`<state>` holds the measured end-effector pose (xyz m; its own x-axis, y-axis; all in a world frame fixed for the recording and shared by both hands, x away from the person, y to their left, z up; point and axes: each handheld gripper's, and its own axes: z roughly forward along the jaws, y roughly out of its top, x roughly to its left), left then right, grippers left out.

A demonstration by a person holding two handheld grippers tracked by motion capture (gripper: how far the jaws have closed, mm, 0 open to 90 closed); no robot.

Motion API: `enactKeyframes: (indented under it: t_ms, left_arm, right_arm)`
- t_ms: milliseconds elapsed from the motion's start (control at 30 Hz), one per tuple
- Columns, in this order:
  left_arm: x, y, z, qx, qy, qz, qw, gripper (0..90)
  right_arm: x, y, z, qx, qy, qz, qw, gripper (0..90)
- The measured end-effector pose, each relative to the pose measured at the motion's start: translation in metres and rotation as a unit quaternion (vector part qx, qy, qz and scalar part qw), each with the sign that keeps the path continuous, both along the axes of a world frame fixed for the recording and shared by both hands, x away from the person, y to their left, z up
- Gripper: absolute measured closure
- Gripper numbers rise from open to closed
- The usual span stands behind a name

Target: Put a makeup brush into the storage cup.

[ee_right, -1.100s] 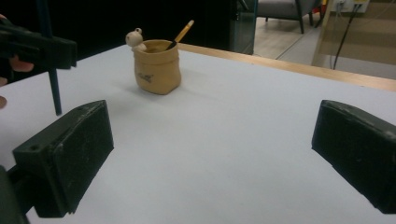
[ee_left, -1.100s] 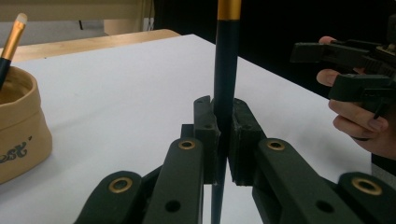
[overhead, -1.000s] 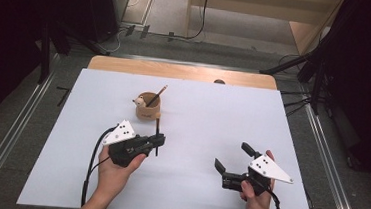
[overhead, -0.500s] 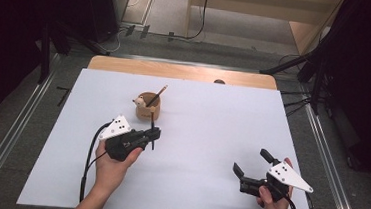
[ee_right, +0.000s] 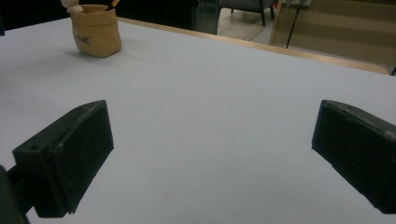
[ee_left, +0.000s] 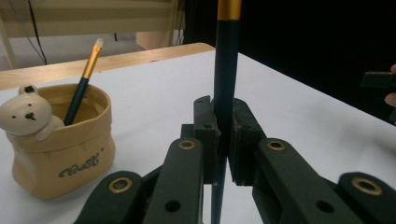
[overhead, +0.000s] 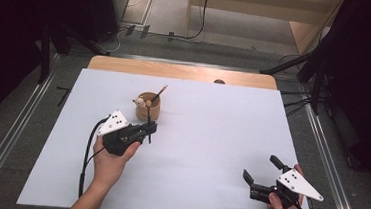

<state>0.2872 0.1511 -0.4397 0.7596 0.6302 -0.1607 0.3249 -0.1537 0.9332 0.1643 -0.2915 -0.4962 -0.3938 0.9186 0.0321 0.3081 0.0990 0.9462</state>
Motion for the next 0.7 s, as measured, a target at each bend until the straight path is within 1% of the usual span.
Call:
enactKeyframes:
  t_ms: [333,500,633,700]
  left_arm:
    - [0.010,0.002,0.007,-0.005,-0.014,0.022,0.9996,84.2]
    - [0.017,0.004,0.009,-0.004,-0.018,0.033,0.9993,84.3]
    - [0.022,0.006,0.011,-0.007,-0.024,0.043,0.9987,84.2]
    - [0.024,0.007,0.011,-0.006,-0.025,0.047,0.9986,84.2]
  right_arm:
    - [-0.001,-0.021,-0.001,0.006,-0.001,-0.032,0.9995,0.0]
    - [-0.001,-0.029,-0.004,0.012,0.001,-0.042,0.9991,0.0]
    - [-0.001,-0.033,-0.005,0.005,0.001,-0.044,0.9990,0.0]
    - [-0.001,-0.034,-0.006,0.006,0.002,-0.047,0.9989,0.0]
